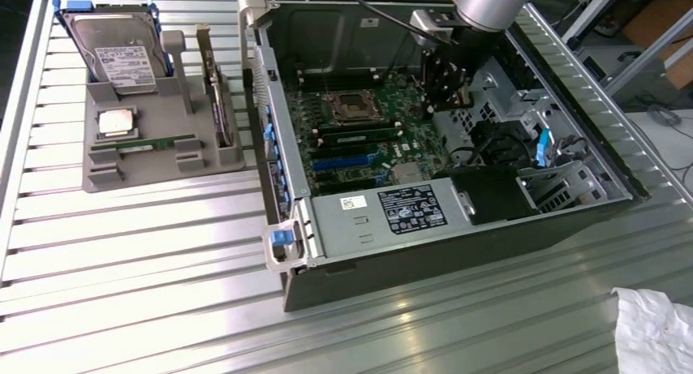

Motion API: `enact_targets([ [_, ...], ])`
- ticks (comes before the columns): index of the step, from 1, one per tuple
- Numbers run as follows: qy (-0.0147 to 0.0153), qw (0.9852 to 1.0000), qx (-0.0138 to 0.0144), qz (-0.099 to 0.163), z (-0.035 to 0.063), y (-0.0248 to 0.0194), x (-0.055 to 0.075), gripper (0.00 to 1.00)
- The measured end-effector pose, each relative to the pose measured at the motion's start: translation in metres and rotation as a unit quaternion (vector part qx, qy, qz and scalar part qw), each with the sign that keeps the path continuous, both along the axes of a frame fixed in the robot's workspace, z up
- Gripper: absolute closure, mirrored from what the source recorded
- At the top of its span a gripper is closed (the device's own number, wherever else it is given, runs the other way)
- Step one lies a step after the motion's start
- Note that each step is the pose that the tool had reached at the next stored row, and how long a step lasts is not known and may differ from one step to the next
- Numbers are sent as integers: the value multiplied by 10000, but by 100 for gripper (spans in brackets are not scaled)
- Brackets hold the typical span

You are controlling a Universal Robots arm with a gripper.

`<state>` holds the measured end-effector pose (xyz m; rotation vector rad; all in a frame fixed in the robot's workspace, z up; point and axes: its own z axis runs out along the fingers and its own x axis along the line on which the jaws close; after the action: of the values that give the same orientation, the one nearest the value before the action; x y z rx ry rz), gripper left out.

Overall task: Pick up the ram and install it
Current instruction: 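Press down the ram until it locks into place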

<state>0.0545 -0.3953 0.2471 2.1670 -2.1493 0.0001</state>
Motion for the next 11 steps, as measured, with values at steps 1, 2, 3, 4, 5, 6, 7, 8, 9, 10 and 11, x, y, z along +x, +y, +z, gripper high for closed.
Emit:
enact_targets([
  [1,0,10000,0,0,1,0,46,89],
  [2,0,10000,0,0,2,0,79,89],
  [3,0,10000,-1,0,6,0,101,89],
  [4,0,10000,0,0,20,0,118,89],
  [5,0,10000,0,0,32,0,130,89],
  [6,0,10000,0,0,47,0,141,89],
  [7,0,10000,0,0,68,0,162,89],
  [8,0,10000,-1,0,87,0,184,89],
  [9,0,10000,0,0,118,0,212,89],
  [10,0,10000,0,0,149,0,225,89],
  [11,0,10000,-1,0,205,0,239,89],
])
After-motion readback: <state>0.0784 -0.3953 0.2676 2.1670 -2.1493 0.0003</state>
